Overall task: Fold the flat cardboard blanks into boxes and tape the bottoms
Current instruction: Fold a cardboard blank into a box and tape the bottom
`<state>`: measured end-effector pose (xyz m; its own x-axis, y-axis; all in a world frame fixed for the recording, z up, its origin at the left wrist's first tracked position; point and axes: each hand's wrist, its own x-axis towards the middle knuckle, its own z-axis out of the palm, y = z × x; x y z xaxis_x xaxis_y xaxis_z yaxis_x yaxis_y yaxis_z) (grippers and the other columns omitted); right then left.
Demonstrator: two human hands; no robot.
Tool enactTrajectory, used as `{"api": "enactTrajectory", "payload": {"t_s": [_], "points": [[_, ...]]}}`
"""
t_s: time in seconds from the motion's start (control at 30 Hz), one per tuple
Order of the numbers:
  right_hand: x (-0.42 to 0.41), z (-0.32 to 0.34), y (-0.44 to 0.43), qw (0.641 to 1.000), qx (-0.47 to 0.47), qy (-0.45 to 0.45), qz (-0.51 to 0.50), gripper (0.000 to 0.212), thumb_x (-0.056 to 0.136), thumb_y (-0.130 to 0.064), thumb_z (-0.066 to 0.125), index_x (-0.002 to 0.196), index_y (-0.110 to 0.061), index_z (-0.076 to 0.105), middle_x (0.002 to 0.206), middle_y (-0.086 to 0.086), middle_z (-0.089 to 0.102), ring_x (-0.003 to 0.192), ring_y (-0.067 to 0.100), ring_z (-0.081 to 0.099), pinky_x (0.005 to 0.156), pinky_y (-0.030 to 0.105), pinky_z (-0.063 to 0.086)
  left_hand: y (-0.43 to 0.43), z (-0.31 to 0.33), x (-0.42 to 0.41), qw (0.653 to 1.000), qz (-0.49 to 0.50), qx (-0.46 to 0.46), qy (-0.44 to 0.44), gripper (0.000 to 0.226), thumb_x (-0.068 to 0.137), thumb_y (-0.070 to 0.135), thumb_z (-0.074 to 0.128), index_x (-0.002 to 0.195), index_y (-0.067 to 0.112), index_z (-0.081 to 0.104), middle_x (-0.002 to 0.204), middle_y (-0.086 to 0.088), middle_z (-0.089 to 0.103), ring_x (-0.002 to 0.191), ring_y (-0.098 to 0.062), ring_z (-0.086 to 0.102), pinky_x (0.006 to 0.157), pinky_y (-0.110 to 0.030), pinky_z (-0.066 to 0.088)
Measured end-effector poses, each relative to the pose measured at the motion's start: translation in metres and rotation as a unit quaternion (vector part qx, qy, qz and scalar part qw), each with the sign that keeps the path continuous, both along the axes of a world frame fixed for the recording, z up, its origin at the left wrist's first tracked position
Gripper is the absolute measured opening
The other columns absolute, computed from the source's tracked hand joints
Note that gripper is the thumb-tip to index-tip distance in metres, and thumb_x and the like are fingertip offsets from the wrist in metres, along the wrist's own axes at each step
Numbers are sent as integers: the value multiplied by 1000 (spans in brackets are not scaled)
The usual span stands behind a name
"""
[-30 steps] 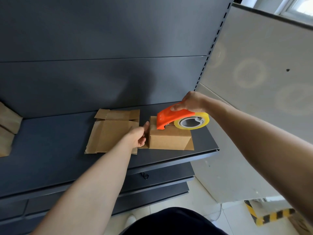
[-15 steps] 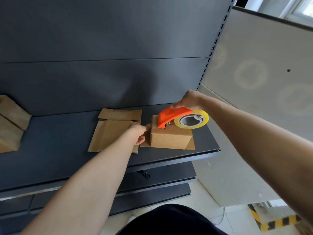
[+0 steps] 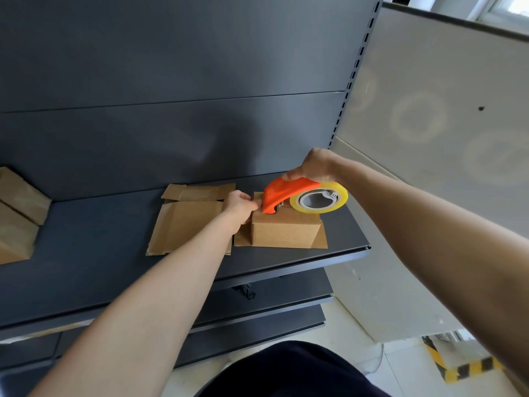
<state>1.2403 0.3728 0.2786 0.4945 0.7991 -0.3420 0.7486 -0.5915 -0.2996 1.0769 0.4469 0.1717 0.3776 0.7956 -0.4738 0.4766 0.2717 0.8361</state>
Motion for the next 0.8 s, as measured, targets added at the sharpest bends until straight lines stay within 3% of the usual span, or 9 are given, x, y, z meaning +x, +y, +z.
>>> {"api": "enactTrajectory", "payload": {"t_s": [0.13,0.23,0.53,0.8], "points": [[4,3,-6,1000,-3,-1,21,55,74,-67,64,84,-14,57,73,2,58,72,21,58,69,32,44,0,6,4,1000,12,-3,9,33,85,9,70,113,15,55,115,-10,59,105,-27,57,75,-37,50],[12,5,-15,999,1,19,30,58,73,-69,63,89,-13,60,78,3,60,75,21,59,71,32,44,-1,6,5,1000,30,-8,0,28,85,4,68,105,20,56,114,-8,59,105,-28,57,73,-36,48],[79,11,-74,999,-34,17,-13,59,74,-66,63,101,-14,69,100,8,65,92,27,59,82,33,43,0,2,9,999,37,21,9,28,88,0,61,106,22,60,111,-5,52,104,-28,53,87,-41,52],[138,10,-134,996,-40,0,-73,50,74,-61,68,91,-14,71,91,9,68,85,27,62,80,33,43,-1,6,15,999,20,19,30,30,89,-1,60,112,19,60,111,-7,53,104,-28,54,86,-42,52]]}}
